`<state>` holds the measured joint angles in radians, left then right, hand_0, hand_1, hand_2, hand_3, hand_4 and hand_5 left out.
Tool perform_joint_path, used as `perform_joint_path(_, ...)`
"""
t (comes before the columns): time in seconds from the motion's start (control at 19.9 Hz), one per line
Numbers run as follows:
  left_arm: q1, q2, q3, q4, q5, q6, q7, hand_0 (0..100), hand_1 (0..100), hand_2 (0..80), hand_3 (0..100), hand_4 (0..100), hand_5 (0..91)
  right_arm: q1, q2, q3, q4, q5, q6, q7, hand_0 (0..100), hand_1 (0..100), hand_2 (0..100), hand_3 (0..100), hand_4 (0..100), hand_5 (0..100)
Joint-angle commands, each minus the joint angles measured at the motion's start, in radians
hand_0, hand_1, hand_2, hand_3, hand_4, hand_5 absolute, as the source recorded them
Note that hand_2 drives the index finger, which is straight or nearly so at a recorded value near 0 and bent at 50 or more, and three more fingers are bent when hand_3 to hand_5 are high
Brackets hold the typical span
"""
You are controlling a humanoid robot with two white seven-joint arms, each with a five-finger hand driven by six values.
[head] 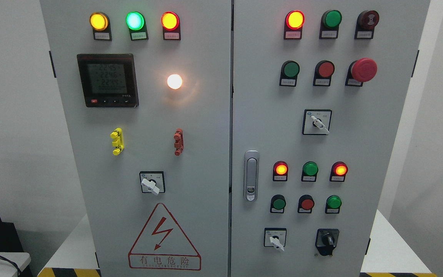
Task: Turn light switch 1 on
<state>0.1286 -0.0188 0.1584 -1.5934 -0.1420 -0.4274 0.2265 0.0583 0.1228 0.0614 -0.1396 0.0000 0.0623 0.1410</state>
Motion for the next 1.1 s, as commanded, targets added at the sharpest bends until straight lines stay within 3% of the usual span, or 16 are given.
perform_joint_path(0.0,0.095,0.013,0.443,0.424,0.004,-0.094,-0.056,20,10,37.6,59,68,44.9,0.000,0.000,0.000,0.000,-0.017,0.001,-0.003,12,39,0,0,0,0)
perform_joint_path(0.2,0.114,0.017,0.523,0.689,0.010,-0.091,-0.070,24,0,22.4,38,47,20.4,0.000,0.000,0.000,0.000,-0.017,-0.001,-0.003,12,39,0,0,0,0)
perform_joint_path(0.35,0.143,0.028,0.559,0.838,0.010,-0.080,-0.087,34,4,19.8,34,42,17.2,0.000,0.000,0.000,0.000,-0.017,-0.001,-0.003,12,39,0,0,0,0)
perform_joint_path(0.55,0.160,0.055,0.556,1.062,-0.002,-0.059,-0.087,46,5,7.0,20,33,12.0,0.000,0.000,0.000,0.000,-0.017,-0.001,-0.003,12,39,0,0,0,0)
perform_joint_path(0.65,0.155,0.060,0.540,1.194,-0.007,-0.045,-0.090,49,6,4.4,17,30,10.7,0.000,0.000,0.000,0.000,-0.017,0.001,-0.003,12,39,0,0,0,0)
perform_joint_path(0.8,0.138,0.059,0.422,1.375,-0.011,-0.040,-0.092,52,6,3.0,14,22,8.4,0.000,0.000,0.000,0.000,-0.017,-0.001,-0.003,12,39,0,0,0,0)
perform_joint_path(0.95,0.079,0.059,0.287,1.545,-0.008,-0.018,-0.157,53,5,0.0,6,13,3.8,0.000,0.000,0.000,0.000,-0.017,0.001,-0.003,12,39,0,0,0,0)
perform_joint_path(1.05,0.048,0.042,0.242,1.587,-0.011,0.005,-0.168,54,3,0.0,4,10,0.0,0.000,0.000,0.000,0.000,-0.017,0.001,-0.003,12,39,0,0,0,0)
